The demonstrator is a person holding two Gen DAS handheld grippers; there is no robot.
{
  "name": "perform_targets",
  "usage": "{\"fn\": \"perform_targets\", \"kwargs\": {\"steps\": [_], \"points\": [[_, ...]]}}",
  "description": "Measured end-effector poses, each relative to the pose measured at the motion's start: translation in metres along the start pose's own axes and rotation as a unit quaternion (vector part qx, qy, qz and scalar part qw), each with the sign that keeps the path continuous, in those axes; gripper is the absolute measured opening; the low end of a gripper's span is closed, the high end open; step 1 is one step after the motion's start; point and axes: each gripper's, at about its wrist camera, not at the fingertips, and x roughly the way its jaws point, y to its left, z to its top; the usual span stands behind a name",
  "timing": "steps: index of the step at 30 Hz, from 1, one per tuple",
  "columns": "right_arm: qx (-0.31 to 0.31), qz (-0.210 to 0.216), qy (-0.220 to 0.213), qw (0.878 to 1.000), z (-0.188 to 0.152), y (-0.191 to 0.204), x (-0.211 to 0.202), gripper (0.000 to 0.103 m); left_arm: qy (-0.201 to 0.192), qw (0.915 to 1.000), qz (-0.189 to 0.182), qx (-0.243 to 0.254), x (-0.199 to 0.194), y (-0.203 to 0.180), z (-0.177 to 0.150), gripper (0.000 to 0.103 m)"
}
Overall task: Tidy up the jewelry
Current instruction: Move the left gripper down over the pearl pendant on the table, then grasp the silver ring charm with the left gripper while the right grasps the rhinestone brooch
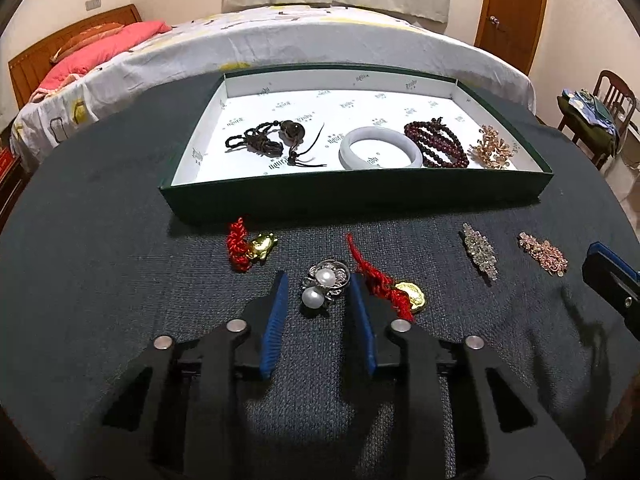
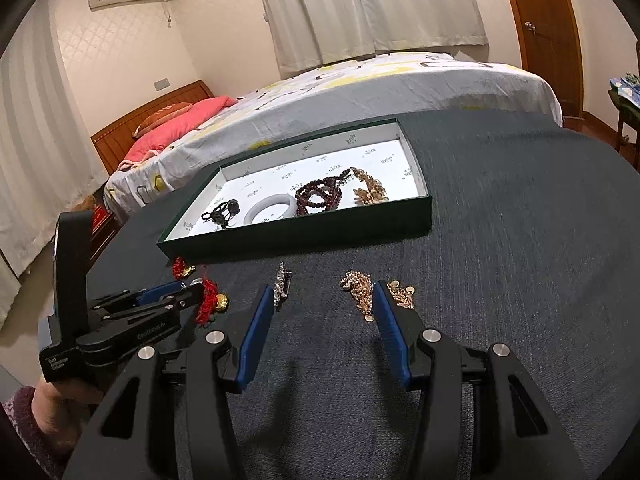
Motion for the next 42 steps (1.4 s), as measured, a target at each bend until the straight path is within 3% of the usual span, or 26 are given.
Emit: {"fn": "perform_targets", "kwargs": {"steps": [2,24,36,42], "points": [[0.002,0.0,0.002,1.0,-0.001,-0.001,0.001,0.051,0.0,1.0,-0.002,0.004,0.001,-0.001,0.001,0.025],[-0.01,0.0,0.022,1.0,-0.004,0.007,0.013,0.051,-0.036,0.9993,0.011,-0.004,-0.034,0.007,-0.007,0.024],[-0.056,0.004,0.07,0.996,0.016,0.044,0.062,0.05,-0.042,0.9982,0.022,-0.037,-0.041,0.033,-0.014,0.023],[-0.072,-0.01,0.096,0.993,0.016,0.051,0.081,0.041,-0.042,0.9977,0.026,-0.047,-0.041,0.04,-0.015,0.023]]}}
